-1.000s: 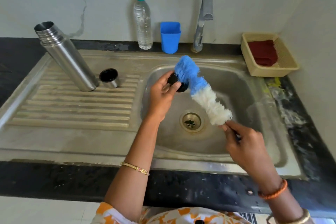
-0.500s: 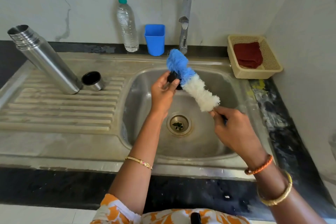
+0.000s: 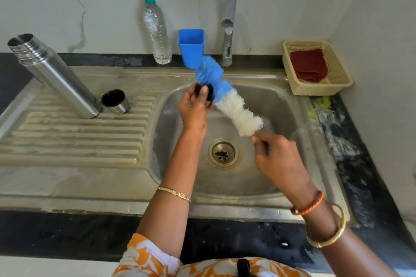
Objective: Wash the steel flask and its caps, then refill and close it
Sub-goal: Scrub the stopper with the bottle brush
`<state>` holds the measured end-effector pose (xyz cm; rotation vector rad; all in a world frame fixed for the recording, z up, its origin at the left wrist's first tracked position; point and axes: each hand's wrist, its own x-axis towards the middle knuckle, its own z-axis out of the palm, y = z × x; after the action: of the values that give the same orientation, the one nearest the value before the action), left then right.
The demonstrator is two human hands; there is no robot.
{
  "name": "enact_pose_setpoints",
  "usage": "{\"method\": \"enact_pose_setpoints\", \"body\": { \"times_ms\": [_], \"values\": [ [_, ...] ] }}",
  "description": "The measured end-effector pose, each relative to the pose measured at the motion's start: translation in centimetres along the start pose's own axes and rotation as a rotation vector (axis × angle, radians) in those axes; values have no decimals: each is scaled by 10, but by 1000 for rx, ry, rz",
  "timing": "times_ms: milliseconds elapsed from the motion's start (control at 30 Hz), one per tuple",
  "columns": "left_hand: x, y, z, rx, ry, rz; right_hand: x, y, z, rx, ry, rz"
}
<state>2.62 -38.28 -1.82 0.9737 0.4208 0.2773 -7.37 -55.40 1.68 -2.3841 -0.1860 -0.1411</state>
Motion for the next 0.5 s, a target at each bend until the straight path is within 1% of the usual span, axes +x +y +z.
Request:
{"method": "enact_pose_setpoints", "body": {
  "times_ms": [67,133,233,267,333,400,467,500],
  "values": [
    [5,3,2,-79,64,-51,-16,1,12,29,50,-64],
    [1,7,8,-183,78,-153,-21,7,23,68,97,-99],
    [-4,13,13,-436,93,-322,-20,22,32,63,144,-139],
    [-5,18,13,-504,100,-337,-22,26,33,56,153,-150],
    [-9,28,13,-567,60,-338,-26,32,31,71,180,-157],
    [-13,34,12,-586,-2,-362,-22,34,26,108,231,-126],
    [-15,37,11,-655,-53,-394,-13,37,21,189,272,-2],
    [-14,38,10,-670,-85,-403,-9,40,19,237,267,70]
  ]
}}
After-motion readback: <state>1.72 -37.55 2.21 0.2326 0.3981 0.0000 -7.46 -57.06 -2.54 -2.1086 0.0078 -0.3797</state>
